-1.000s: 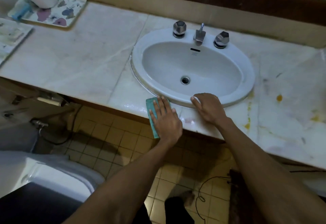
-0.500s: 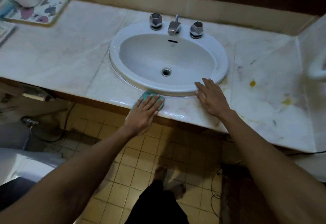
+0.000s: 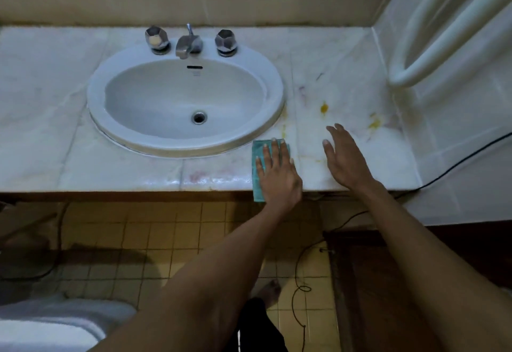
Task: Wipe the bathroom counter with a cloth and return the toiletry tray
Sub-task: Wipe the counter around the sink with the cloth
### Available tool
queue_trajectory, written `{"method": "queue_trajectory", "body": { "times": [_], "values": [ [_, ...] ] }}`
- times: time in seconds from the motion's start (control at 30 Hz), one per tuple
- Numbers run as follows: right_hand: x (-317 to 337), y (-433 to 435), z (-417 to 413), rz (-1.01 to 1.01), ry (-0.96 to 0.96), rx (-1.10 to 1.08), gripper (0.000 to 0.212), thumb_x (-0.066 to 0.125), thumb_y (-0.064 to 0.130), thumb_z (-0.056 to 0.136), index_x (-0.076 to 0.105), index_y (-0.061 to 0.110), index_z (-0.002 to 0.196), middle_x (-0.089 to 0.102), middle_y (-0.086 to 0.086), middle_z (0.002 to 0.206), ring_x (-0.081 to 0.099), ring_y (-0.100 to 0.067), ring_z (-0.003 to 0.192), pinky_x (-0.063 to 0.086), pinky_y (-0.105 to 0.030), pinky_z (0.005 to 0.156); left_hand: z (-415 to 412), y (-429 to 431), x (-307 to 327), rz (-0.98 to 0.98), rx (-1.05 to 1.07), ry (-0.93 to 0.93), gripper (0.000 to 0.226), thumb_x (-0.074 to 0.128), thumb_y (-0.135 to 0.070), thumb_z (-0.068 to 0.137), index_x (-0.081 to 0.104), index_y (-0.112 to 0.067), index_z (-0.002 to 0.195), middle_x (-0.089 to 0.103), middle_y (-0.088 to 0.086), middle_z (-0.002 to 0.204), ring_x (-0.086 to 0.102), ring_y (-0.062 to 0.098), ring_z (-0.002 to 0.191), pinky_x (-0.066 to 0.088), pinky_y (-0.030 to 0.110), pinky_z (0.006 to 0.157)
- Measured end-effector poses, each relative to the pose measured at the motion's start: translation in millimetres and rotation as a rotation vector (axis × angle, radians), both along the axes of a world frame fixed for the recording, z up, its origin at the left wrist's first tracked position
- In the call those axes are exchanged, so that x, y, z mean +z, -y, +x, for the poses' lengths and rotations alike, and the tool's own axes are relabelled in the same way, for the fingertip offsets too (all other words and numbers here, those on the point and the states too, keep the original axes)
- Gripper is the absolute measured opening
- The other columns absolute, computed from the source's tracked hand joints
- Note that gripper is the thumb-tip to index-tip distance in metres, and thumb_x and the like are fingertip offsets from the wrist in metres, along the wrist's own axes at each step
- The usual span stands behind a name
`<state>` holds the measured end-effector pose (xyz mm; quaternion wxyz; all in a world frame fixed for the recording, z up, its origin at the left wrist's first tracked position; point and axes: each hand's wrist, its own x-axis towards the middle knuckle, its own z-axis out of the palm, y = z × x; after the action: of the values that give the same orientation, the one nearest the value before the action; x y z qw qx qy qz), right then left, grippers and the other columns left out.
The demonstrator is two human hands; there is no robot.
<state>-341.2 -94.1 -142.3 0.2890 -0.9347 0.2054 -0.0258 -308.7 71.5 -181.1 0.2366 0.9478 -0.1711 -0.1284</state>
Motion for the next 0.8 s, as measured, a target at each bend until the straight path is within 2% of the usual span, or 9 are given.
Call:
{"method": "queue_trajectory", "body": {
  "times": [0.1, 0.17, 0.27, 0.33, 0.4, 0.47, 0.63, 0.7, 0.8],
  "values": [
    [-7, 33, -32, -0.028, 0.008, -0.158, 0.048, 0.035, 0.032, 0.105, 0.037, 0.009, 0.148, 0.028, -0.014, 0.159, 0.024, -0.027, 0.148, 0.021, -0.041, 0.121, -5, 34, 3, 0.004, -0.166, -0.008, 0.064, 0.029, -0.029, 0.106, 0.001, -0.017, 0.162, -0.005, 0.005, 0.169, -0.008, 0.027, 0.155, -0.003, 0.052, 0.125],
    [-12, 50, -51, -0.047, -0.016, -0.248, 0.049, 0.034, 0.032, 0.105, 0.036, 0.009, 0.148, 0.026, -0.014, 0.16, 0.023, -0.029, 0.147, 0.021, -0.042, 0.12, -3, 40, 1, 0.035, -0.353, 0.014, 0.063, 0.028, -0.031, 0.107, 0.001, -0.017, 0.162, -0.003, 0.005, 0.17, -0.006, 0.028, 0.156, 0.0, 0.053, 0.125],
    [-20, 69, -70, -0.069, -0.061, -0.309, 0.049, 0.034, 0.029, 0.105, 0.035, 0.005, 0.148, 0.024, -0.017, 0.16, 0.022, -0.032, 0.147, 0.02, -0.043, 0.12, 23, 9, -2, 0.064, -0.693, 0.094, 0.057, 0.016, -0.042, 0.108, 0.004, -0.026, 0.162, 0.003, -0.002, 0.17, 0.0, 0.022, 0.156, 0.006, 0.048, 0.126],
    [-23, 77, -76, -0.095, -0.084, -0.328, 0.049, 0.036, 0.027, 0.105, 0.035, 0.001, 0.146, 0.024, -0.021, 0.159, 0.024, -0.035, 0.146, 0.021, -0.045, 0.12, 49, -22, -1, 0.11, -0.827, 0.192, 0.055, 0.015, -0.046, 0.108, 0.005, -0.034, 0.161, 0.006, -0.007, 0.169, 0.003, 0.018, 0.156, 0.004, 0.044, 0.126],
    [-26, 82, -80, -0.118, -0.105, -0.343, 0.05, 0.037, 0.026, 0.104, 0.035, -0.001, 0.146, 0.024, -0.024, 0.158, 0.024, -0.037, 0.145, 0.021, -0.046, 0.12, 70, -44, 4, 0.161, -0.783, 0.226, 0.054, 0.014, -0.047, 0.108, 0.003, -0.038, 0.16, 0.004, -0.01, 0.169, 0.001, 0.015, 0.156, 0.001, 0.048, 0.125],
    [-28, 85, -83, -0.112, -0.123, -0.368, 0.051, 0.037, 0.025, 0.104, 0.033, -0.002, 0.146, 0.023, -0.024, 0.158, 0.021, -0.038, 0.146, 0.019, -0.046, 0.12, 75, -42, 3, 0.19, -0.653, 0.211, 0.054, 0.014, -0.046, 0.108, 0.003, -0.039, 0.16, 0.002, -0.011, 0.169, -0.001, 0.016, 0.156, -0.003, 0.052, 0.124],
    [-31, 93, -98, -0.162, -0.154, -0.335, 0.05, 0.037, 0.024, 0.104, 0.032, -0.001, 0.147, 0.023, -0.023, 0.159, 0.022, -0.037, 0.146, 0.02, -0.047, 0.121, 38, 46, 5, 0.149, -0.29, 0.105, 0.058, 0.011, -0.044, 0.106, 0.002, -0.028, 0.161, -0.001, -0.004, 0.169, -0.005, 0.021, 0.156, -0.009, 0.052, 0.123],
    [-32, 94, -106, -0.185, -0.159, -0.315, 0.051, 0.036, 0.023, 0.104, 0.031, -0.001, 0.148, 0.021, -0.022, 0.159, 0.022, -0.036, 0.147, 0.018, -0.044, 0.121, 15, 84, 8, 0.115, -0.317, 0.074, 0.059, 0.012, -0.044, 0.106, 0.003, -0.026, 0.162, 0.0, -0.001, 0.169, -0.005, 0.024, 0.156, -0.009, 0.053, 0.123],
    [-34, 95, -120, -0.233, -0.188, -0.255, 0.053, 0.034, 0.024, 0.105, 0.026, 0.003, 0.152, 0.018, -0.019, 0.161, 0.02, -0.034, 0.148, 0.019, -0.044, 0.121, -23, 107, 9, 0.141, -0.568, 0.088, 0.058, 0.013, -0.045, 0.107, 0.002, -0.027, 0.161, -0.002, 0.0, 0.169, -0.008, 0.023, 0.156, -0.004, 0.054, 0.124]
  ]
}}
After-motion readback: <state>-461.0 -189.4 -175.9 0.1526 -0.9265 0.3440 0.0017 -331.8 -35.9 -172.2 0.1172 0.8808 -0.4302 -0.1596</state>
